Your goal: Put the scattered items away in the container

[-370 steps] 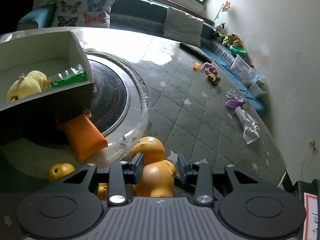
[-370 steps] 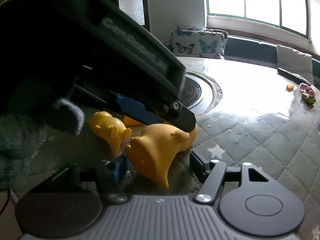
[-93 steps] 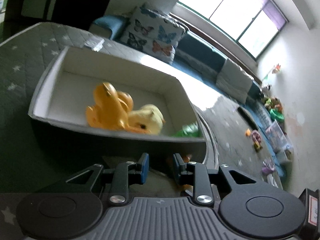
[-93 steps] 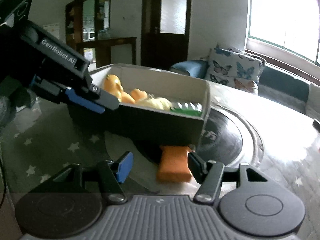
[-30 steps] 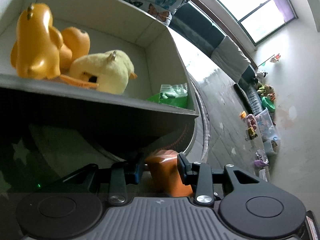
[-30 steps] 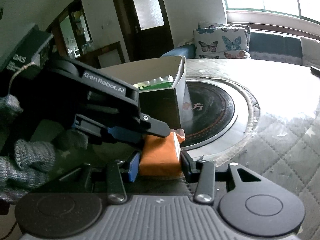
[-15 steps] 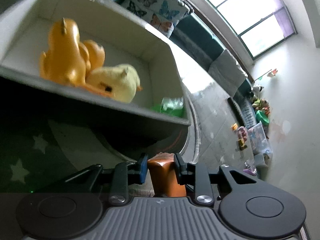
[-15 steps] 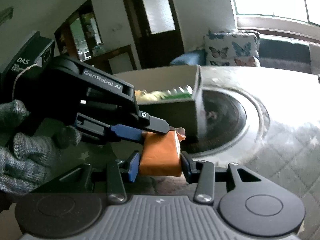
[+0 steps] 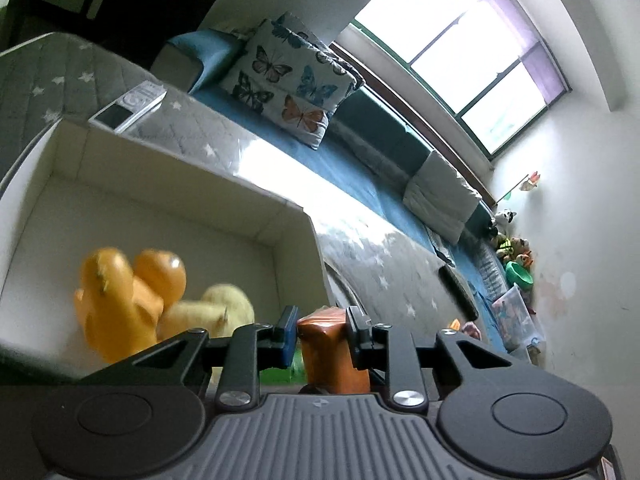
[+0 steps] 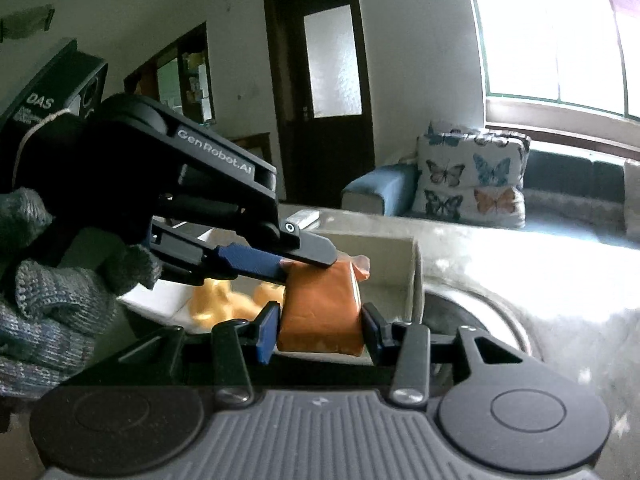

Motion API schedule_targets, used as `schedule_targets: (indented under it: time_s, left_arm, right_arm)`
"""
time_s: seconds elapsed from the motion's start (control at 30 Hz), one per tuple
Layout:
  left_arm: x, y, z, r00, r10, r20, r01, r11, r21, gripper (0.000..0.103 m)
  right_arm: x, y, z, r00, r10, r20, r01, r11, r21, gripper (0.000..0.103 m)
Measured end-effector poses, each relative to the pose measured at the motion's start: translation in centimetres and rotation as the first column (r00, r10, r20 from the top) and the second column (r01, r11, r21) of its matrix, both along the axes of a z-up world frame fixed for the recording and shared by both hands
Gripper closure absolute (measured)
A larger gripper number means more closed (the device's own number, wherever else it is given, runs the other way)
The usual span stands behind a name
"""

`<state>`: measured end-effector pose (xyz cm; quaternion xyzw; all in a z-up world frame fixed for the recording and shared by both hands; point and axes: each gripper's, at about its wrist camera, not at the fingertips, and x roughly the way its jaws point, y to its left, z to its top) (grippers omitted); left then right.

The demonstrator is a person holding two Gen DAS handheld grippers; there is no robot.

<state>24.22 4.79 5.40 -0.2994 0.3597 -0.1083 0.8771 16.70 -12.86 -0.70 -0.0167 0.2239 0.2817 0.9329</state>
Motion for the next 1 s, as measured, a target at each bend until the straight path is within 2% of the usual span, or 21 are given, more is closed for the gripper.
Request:
schedule_targets:
  time_s: [0.3,0.43,0.63,0.7,0.83,1.0]
  left_arm:
    - [2.5,-0.2,-2.2,0.999,-0.011,-0.041,0.012,0.999,0.032,0.074]
    - [2.3,-0.1,-2.4,0.998,0.0,-0.058,0.005,0.996,0.092,0.074]
    - [0.7,-0.1,-1.6,1.0,-0.009,-0.017,0.012,0.989,0.148,0.074]
    - [-0.1,-0.3,-1.1,1.0,-0.016,-0.003,0.016,0.985,0.173,0.074]
    - [-1.8,-0.6,-0.4,0.999,-0.027,0.029,0.02,0.973,0.229,0.074]
    - [-4.5,-0.9,0.2,0.997,-0.044,0.06,0.025,0.959,0.284,0.074]
  right_arm:
    - [3.5,0.4,-1.6,0.997,-0.053,-0.05,0.052,0.998,-0.02,0.059]
    - [3.8,0.6,-1.9,0.997,-0.063,-0.048,0.062,0.998,-0.032,0.053]
    - [3.2,0.6,-1.8,0.997,-0.075,-0.03,0.073,0.996,-0.054,0.049]
    - [2.8,0.6,-1.6,0.997,-0.078,-0.021,0.076,0.995,-0.06,0.041]
    - [1.4,0.4,-1.1,0.996,-0.085,0.005,0.085,0.994,-0.075,0.04]
    - [-0.5,-0.1,-0.5,0.997,-0.074,0.016,0.075,0.994,-0.076,0.033]
